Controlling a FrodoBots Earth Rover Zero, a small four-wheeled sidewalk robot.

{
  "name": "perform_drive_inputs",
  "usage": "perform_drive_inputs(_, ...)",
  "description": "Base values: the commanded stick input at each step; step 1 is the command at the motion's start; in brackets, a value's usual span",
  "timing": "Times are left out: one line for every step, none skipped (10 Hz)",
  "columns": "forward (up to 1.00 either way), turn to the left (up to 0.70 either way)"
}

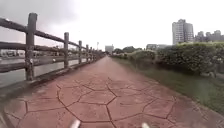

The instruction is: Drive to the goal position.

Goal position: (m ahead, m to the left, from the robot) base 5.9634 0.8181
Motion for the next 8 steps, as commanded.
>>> perform_drive_inputs(0.70, 0.00)
perform_drive_inputs(0.69, 0.00)
perform_drive_inputs(0.69, 0.00)
perform_drive_inputs(0.70, 0.00)
perform_drive_inputs(0.70, 0.00)
perform_drive_inputs(0.70, 0.00)
perform_drive_inputs(0.70, 0.00)
perform_drive_inputs(0.70, 0.00)
